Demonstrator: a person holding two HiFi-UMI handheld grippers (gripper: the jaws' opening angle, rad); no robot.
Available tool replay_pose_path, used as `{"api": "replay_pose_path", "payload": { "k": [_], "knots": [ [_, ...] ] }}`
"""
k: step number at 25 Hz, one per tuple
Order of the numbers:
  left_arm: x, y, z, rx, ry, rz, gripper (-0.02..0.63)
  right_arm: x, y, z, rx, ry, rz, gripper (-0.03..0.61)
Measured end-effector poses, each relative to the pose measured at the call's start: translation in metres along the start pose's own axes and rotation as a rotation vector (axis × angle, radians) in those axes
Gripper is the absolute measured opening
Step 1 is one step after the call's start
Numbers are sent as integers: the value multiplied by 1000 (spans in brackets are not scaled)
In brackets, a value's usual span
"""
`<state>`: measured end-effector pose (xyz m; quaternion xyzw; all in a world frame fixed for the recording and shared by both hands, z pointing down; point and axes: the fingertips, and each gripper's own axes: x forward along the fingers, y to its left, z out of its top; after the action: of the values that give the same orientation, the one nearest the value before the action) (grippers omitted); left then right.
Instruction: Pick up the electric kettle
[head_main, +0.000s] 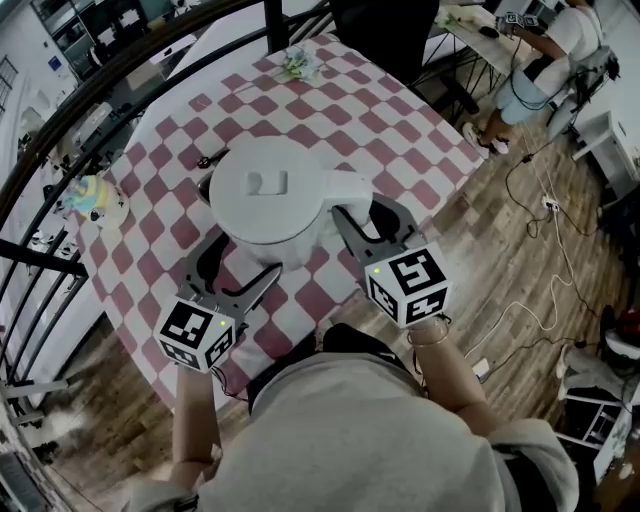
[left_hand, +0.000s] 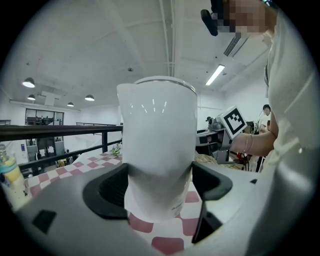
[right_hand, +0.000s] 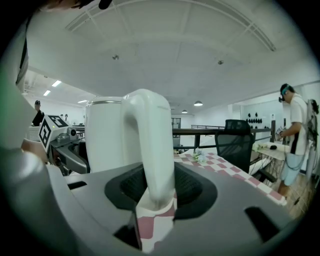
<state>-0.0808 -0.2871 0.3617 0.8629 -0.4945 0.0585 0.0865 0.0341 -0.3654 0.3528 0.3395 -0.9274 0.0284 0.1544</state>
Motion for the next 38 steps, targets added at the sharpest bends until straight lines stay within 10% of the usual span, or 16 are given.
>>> {"api": "replay_pose_path", "payload": {
  "k": [38],
  "knots": [
    [-5, -15, -4, -27, 3, 7, 410, -13, 0, -16, 85, -26, -18, 149]
  ]
}}
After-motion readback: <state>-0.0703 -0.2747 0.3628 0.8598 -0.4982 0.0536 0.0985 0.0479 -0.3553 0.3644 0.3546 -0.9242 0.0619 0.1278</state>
